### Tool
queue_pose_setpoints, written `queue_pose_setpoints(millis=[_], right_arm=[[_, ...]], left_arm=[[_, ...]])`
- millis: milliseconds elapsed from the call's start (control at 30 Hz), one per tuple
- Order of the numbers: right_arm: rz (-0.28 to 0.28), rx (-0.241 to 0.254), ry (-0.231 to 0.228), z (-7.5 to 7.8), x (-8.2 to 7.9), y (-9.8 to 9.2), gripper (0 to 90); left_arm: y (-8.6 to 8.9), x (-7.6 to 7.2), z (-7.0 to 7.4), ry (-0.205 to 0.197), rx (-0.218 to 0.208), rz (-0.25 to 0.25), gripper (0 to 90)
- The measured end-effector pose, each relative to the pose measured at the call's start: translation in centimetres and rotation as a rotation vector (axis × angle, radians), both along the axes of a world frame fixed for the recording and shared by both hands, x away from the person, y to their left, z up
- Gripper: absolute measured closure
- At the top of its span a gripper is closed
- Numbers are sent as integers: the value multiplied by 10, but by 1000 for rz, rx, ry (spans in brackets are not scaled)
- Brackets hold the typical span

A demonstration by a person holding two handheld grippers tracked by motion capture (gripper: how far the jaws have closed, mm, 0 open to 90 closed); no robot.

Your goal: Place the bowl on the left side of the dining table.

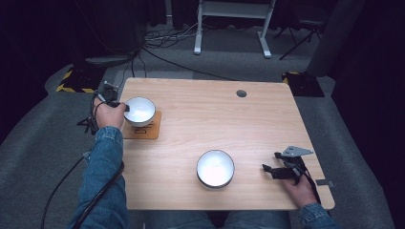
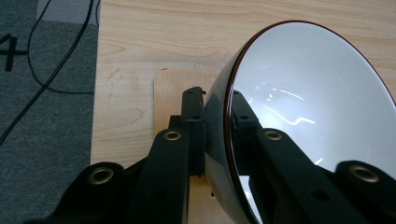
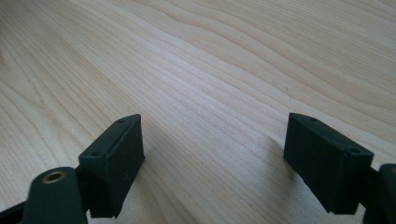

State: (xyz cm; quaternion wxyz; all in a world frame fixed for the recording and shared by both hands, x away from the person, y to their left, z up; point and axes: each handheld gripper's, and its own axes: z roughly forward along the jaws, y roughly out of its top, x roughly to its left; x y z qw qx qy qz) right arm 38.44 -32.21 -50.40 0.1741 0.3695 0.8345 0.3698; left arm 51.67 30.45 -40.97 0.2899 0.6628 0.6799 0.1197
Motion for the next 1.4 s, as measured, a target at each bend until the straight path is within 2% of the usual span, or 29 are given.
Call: queue_pose_setpoints(millis=[167, 200, 233, 267, 300, 333, 400, 500, 667, 800, 867, 967, 1167, 1400], right_arm=[[0, -1, -1, 0, 0, 0, 202], [1, 0, -1, 0, 0, 0, 202], [1, -1, -1, 0, 0, 0, 202], [1, -1, -1, 0, 0, 0, 202], [0, -1, -1, 0, 0, 0, 202], [0, -1, -1, 0, 0, 0, 202], [0, -1, -1, 0, 0, 0, 202], [0, -1, -1, 0, 0, 0, 202], [1, -1, -2, 0, 0, 0, 202], [3, -3, -2, 0, 0, 0, 202], [3, -3, -2, 0, 0, 0, 202], [3, -3, -3, 0, 0, 0, 202], [4, -10, -6, 0, 1, -1, 202], [4, -9, -6, 0, 1, 0, 202]], left_arm=[[0, 1, -11, 8, -22, 10, 806], [1, 1, -13, 7, -16, 7, 806], [1, 1, -14, 10, -30, 2, 805], [2, 2, -15, 12, -13, -7, 805], [1, 2, -17, 12, -23, -6, 805], [1, 2, -18, 15, -11, -7, 805], [0, 3, -21, 9, -15, 5, 804], [0, 5, -24, 17, -17, -7, 803], [-2, 8, -26, 17, -9, -12, 800], [-2, 10, -28, 15, -20, -13, 800], [0, 10, -28, 11, -1, -5, 800], [3, 10, -30, 15, -20, -12, 800], [4, 10, -32, 3, -20, -11, 801], [7, 9, -33, 8, -15, -24, 800]])
